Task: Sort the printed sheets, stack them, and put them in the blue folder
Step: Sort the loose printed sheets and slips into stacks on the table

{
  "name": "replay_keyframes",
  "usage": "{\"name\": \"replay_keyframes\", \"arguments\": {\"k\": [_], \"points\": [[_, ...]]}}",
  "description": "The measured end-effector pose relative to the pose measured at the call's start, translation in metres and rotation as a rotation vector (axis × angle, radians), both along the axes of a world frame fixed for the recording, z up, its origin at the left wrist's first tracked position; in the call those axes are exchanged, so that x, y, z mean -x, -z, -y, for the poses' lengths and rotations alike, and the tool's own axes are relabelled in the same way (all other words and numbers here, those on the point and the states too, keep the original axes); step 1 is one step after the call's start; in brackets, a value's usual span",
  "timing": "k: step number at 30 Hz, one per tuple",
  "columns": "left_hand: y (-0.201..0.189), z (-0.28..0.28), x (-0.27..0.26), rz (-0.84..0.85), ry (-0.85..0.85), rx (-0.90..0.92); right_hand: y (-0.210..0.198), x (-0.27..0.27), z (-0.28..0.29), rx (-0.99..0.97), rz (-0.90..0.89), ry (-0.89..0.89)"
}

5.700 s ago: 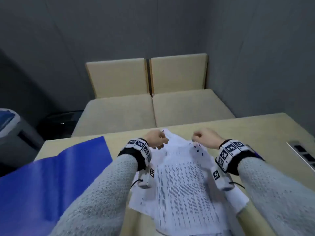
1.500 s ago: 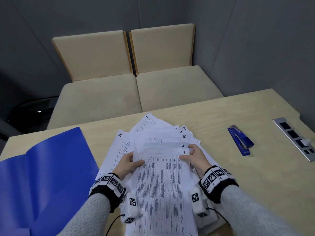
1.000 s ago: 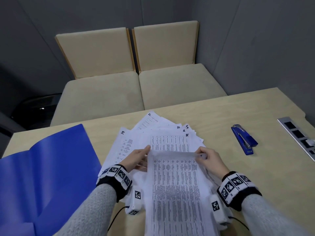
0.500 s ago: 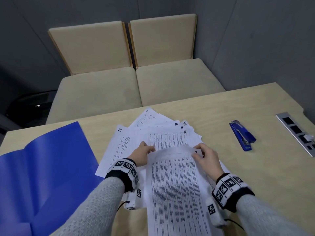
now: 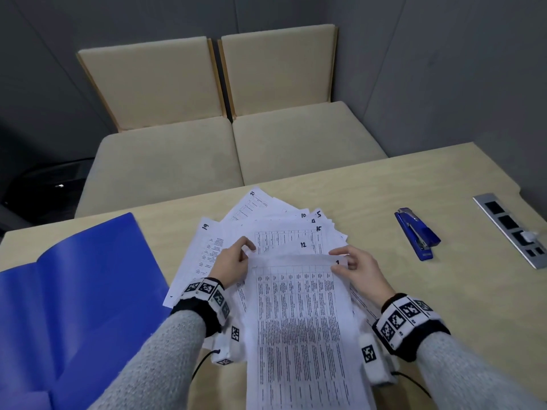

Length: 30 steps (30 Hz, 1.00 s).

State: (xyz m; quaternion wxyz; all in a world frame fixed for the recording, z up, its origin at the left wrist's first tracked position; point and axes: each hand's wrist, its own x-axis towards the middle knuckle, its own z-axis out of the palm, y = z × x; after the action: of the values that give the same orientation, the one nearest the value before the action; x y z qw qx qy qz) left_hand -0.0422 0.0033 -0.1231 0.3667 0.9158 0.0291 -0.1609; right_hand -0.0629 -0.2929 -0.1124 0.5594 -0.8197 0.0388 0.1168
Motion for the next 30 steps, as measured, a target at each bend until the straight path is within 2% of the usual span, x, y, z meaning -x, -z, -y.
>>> {"name": "replay_keyframes", "arguments": {"k": [3,5,9,11,15,18,21,26,30], "points": [[-0.002,0.001,-0.001,0.032,-0.004,0.048,-0.004,0.001,0.001,0.048,0.004,-0.053],[-0.004,0.004,-0.002,0.027,0.009,-0.001,-0.007,0.003,-0.001,0.056,-0.01,-0.092],[-0.021,0.022,-0.003,0.008,0.273,-0.265,-0.01,0.004,-0.004,-0.039,-0.089,-0.172],[-0.023,0.027,-0.004,-0.028,0.327,-0.289,-0.014,0.003,-0.005,-0.008,-0.1,-0.204],[-0.028,0.027,-0.005,-0.096,0.257,-0.169,-0.017,0.003,-0.004,0.095,-0.127,-0.251],[-0.03,0.025,-0.005,-0.172,0.187,-0.058,-0.012,0.005,-0.001,0.083,-0.175,-0.242],[-0.028,0.023,-0.005,-0.236,0.161,0.028,-0.011,0.008,-0.005,-0.009,-0.209,-0.179],[-0.026,0.021,-0.006,-0.27,0.159,0.041,-0.007,0.007,-0.009,-0.139,-0.218,-0.044],[-0.022,0.02,-0.006,-0.192,0.191,-0.016,-0.006,0.005,-0.014,-0.188,-0.218,0.028]]}}
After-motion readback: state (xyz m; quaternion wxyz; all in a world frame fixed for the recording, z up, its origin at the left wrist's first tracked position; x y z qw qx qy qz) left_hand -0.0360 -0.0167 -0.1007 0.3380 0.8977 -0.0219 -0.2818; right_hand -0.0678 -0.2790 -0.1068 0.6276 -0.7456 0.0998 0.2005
